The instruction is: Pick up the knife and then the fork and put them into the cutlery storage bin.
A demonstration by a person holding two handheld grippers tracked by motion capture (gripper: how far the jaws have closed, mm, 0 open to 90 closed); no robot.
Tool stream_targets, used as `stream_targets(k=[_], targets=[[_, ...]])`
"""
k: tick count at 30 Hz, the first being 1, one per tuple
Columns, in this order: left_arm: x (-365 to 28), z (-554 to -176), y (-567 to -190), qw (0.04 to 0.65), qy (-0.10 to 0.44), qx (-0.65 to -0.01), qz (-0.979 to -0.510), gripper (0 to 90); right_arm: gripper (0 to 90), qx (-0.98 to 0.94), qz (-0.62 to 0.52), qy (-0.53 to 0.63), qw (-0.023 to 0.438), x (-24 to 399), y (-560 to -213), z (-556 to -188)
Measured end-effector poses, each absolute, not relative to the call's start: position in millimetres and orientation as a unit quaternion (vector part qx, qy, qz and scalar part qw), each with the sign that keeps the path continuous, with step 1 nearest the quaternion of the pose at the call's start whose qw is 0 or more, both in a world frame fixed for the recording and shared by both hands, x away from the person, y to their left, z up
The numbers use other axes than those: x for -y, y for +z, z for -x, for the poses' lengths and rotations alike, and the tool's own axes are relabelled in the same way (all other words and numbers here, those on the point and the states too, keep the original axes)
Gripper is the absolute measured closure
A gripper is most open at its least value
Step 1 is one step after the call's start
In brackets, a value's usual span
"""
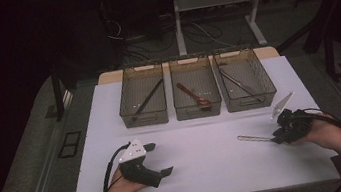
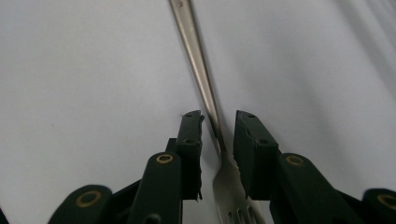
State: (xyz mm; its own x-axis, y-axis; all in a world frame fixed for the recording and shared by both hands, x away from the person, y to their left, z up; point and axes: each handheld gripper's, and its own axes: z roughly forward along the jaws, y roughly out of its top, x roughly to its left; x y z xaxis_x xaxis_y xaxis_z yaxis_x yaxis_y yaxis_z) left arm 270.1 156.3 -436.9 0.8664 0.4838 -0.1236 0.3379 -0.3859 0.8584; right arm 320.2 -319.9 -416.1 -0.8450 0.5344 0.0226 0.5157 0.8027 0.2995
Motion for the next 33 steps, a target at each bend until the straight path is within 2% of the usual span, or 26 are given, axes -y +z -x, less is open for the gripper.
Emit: stream_targets(k=[8,22,33], targets=[[-156.2,-270.4,-437.3,0.495,0.073,-0.247,-0.83,0.0,72.2,-0.963,-0.241,0.113,0.032,308.7,-421.1,-325.2],[-155.9,-270.3,-437.4,0.494,0.072,-0.247,-0.831,0.0,84.3,-0.969,-0.229,0.088,0.023,298.6,-420.1,-323.7],[-156.3,-270.5,-437.3,0.495,0.073,-0.247,-0.83,0.0,84.6,-0.96,-0.253,0.121,0.015,310.8,-421.0,-326.3]])
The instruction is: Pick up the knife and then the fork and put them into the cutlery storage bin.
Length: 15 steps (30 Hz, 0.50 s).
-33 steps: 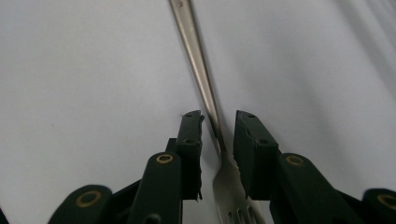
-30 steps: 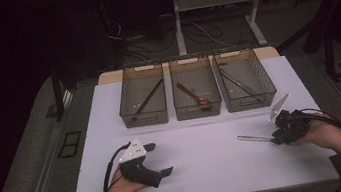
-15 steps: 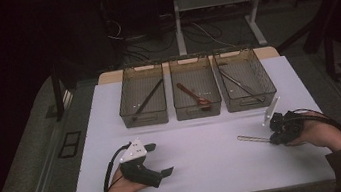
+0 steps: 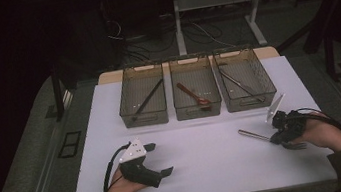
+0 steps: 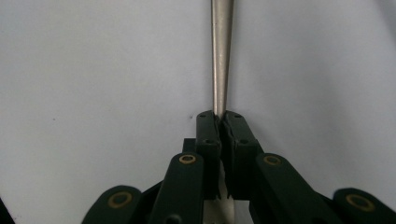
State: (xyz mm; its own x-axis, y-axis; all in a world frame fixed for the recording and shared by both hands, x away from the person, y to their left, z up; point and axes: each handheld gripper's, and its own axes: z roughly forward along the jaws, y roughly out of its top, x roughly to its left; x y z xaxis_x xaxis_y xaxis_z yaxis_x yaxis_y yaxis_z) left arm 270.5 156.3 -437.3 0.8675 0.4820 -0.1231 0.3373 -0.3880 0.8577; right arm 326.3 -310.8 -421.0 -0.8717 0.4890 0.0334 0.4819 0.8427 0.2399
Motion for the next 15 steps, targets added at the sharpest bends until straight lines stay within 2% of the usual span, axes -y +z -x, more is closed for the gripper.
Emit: stream_targets(k=[15], targets=[[-157.9,-270.9,-436.9,0.493,0.075,-0.247,-0.83,0.0,84.5,-0.932,-0.308,0.191,0.03,323.9,-414.1,-322.3]])
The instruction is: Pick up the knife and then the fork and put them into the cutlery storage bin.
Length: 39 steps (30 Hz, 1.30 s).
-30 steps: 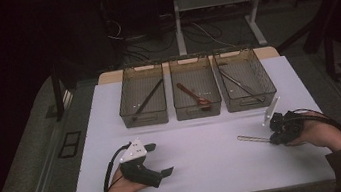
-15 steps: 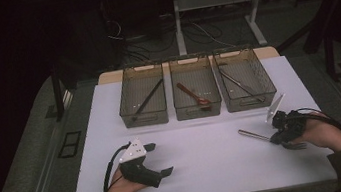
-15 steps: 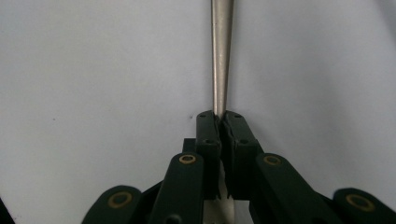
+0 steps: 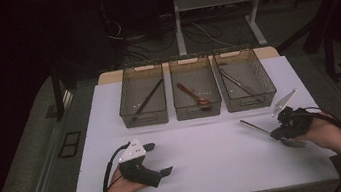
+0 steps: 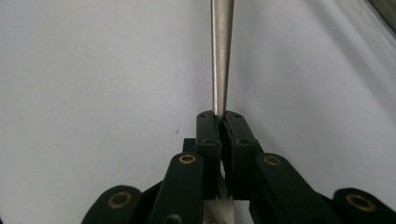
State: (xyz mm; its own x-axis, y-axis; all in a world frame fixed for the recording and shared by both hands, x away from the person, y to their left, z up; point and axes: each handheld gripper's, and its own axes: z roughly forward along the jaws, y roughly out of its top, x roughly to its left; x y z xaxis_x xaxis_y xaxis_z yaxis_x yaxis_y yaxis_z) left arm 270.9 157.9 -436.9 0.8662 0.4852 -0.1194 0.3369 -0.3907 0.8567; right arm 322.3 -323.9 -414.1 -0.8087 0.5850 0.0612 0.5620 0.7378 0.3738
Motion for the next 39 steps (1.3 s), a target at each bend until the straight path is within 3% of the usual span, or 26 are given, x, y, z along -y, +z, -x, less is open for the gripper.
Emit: stream_targets(k=[19,39], targets=[[-158.1,-271.0,-437.0,0.494,0.075,-0.248,-0.83,0.0,84.5,-0.889,-0.351,0.29,0.053,338.5,-400.4,-321.2],[-157.8,-271.4,-437.5,0.492,0.075,-0.25,-0.831,0.0,84.5,-0.845,-0.389,0.349,0.112,347.4,-375.9,-333.8]])
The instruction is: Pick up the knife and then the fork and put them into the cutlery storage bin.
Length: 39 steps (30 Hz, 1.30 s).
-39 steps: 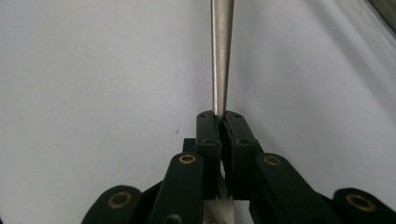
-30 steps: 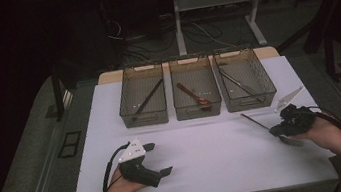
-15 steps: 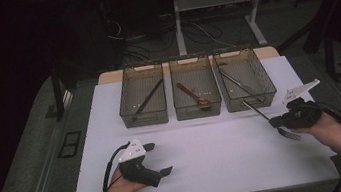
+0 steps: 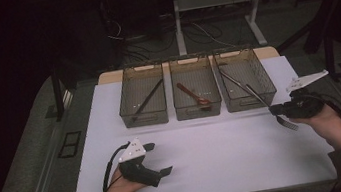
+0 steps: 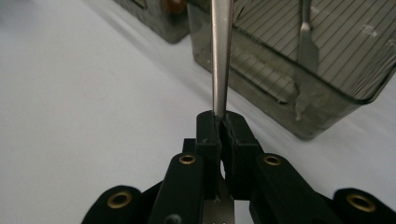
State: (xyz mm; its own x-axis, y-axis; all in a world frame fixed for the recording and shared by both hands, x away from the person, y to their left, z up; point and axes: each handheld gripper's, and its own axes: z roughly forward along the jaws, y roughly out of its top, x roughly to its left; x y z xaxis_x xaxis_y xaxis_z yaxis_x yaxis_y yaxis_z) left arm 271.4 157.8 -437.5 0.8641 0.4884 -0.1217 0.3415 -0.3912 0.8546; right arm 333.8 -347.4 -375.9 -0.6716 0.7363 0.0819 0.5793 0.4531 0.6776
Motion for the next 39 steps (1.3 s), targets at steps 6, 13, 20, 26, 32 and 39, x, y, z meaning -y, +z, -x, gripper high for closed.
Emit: stream_targets(k=[6,13,20,26,32,39], targets=[[-157.4,-271.4,-437.6,0.491,0.075,-0.249,-0.831,0.0,84.5,-0.837,-0.393,0.361,0.124,343.5,-368.3,-339.6],[-157.3,-271.5,-437.6,0.492,0.075,-0.25,-0.831,0.0,84.4,-0.828,-0.399,0.369,0.137,341.2,-362.4,-345.9],[-157.4,-271.0,-437.3,0.492,0.076,-0.25,-0.83,0.0,84.5,-0.817,-0.409,0.378,0.148,339.7,-356.2,-358.1],[-158.2,-271.5,-437.2,0.496,0.076,-0.252,-0.827,0.0,84.5,-0.803,-0.419,0.394,0.156,337.1,-348.6,-375.2],[-158.2,-271.0,-436.8,0.495,0.076,-0.251,-0.828,0.0,84.5,-0.797,-0.428,0.393,0.168,331.1,-341.5,-396.7],[-158.3,-271.5,-436.9,0.497,0.076,-0.251,-0.827,0.0,84.4,-0.79,-0.437,0.39,0.178,325.3,-339.8,-424.3]])
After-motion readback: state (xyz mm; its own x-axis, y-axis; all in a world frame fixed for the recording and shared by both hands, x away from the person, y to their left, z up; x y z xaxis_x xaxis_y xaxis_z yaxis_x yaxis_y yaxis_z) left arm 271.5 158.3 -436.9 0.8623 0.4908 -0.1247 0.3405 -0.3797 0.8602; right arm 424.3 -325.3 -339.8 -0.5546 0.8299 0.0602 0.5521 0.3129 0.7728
